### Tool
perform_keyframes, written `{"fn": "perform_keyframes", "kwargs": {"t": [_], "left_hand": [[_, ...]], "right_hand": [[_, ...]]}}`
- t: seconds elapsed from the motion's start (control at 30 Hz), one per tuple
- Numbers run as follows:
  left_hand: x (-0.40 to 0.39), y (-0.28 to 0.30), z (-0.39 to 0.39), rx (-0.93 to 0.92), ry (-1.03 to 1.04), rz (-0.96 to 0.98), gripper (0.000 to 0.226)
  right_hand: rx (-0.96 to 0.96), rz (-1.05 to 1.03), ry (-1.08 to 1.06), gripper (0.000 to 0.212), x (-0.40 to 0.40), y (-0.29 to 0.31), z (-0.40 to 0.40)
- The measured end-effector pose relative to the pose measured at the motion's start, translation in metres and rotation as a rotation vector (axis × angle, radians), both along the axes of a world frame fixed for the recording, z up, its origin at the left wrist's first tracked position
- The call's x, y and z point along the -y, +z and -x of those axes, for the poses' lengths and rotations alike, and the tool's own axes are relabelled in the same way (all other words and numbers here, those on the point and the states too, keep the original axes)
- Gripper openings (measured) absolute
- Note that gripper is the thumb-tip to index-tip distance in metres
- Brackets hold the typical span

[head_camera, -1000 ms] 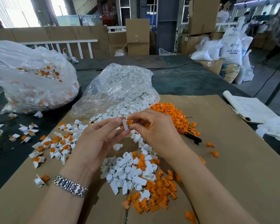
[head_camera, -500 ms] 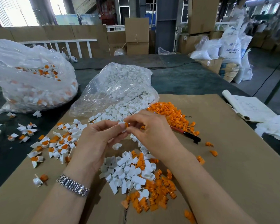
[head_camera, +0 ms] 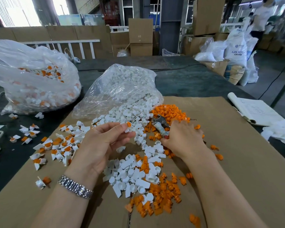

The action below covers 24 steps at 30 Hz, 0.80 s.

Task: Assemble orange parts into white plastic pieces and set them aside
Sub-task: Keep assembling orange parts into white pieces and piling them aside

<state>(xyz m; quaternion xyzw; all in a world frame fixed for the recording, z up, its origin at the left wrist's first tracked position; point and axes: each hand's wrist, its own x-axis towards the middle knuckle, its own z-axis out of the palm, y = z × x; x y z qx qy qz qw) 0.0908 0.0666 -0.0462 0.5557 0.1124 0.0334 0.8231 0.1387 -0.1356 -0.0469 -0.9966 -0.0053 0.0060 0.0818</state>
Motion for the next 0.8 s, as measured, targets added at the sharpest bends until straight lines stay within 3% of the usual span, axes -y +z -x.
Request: {"fn": "perform_keyframes", "kwargs": {"t": [0.2,0.37,0.47,0.63,0.8], "left_hand": [[-0.002,0.0,-0.001,0.006,-0.014,-0.012,0.002],[-0.001,-0.001,-0.002,0.037,0.0,-0.017,0.009],[-0.003,-0.002,-0.002,0.071,0.025,0.006,0.022],[-0.003,-0.001,-0.001,0.111,0.044,0.038,0.026],[-0.001,-0.001,-0.002,0.13,0.05,0.014,0.019]], "right_hand": [[0.065,-0.131,0.053,0.036,0.007,0.003,-0.004],[0.085,-0.457,0.132,0.027,0.009,0.021,0.002],[0.007,-0.572,0.249,0.019,0.01,0.037,0.011],[-0.322,-0.609,0.389,0.027,0.004,0.05,0.028],[-0.339,-0.549,0.44,0.032,-0.005,0.055,0.031]]}}
